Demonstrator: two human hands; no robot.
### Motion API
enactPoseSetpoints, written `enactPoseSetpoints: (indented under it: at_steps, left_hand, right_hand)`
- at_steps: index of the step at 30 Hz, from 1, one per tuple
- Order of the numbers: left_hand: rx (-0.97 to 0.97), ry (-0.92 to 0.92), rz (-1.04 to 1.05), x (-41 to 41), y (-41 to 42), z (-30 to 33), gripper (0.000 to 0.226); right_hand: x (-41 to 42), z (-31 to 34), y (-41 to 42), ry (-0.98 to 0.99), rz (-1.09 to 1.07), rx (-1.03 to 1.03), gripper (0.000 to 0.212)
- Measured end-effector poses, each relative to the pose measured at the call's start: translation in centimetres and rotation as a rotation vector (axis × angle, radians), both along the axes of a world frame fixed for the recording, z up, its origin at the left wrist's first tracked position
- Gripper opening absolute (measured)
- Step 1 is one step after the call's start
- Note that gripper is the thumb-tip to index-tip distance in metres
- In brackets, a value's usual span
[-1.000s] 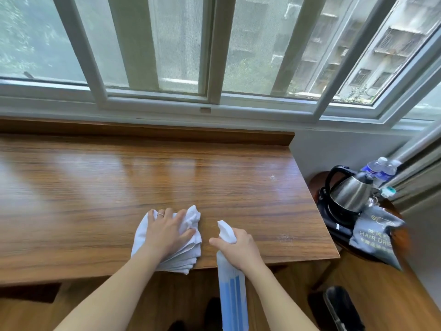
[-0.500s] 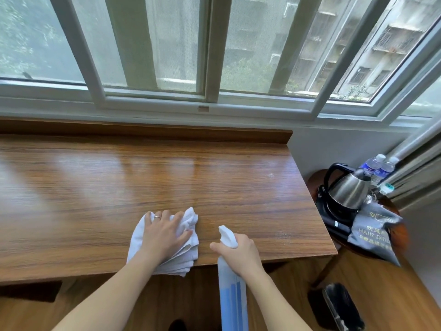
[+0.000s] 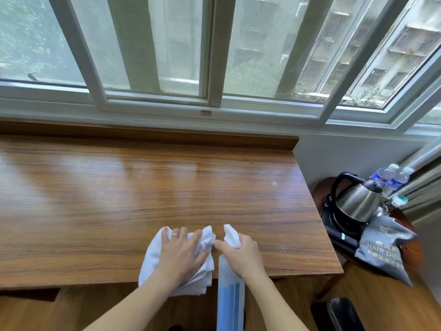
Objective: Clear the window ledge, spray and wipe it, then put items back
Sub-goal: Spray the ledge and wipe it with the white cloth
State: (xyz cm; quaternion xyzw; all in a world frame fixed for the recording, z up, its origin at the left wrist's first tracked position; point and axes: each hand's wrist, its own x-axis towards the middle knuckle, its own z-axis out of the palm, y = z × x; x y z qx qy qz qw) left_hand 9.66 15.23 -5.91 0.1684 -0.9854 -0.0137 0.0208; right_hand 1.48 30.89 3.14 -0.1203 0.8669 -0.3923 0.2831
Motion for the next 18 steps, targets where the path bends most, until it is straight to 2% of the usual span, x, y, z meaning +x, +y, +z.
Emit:
enactPoseSetpoints:
  at_steps: [6, 10, 16, 18]
  left_hand:
    - [-0.042, -0.03, -0.03, -2.7, 0.7, -0.6, 0.055]
    - [-0.008, 0.02, 0.04, -5.4, -0.5, 0.3, 0.05]
    - [0.08, -0.202, 0.111, -10.5, -3.0, 1.3, 0.057]
    - [0.104, -0.223, 0.16, -11.4, -3.2, 1.3, 0.056]
  right_hand:
    - [-2.4, 1.0, -0.3, 0.035, 0.035, 0.041, 0.032]
    - [-3.5, 1.2, -0.3, 0.046, 0.058, 0.063, 0.033]
    - [-4.2, 1.5, 0.0, 0.035, 0.047, 0.037, 0.034]
    - [-4.4, 1.7, 0.1, 0.035, 0.042, 0.03, 0.032]
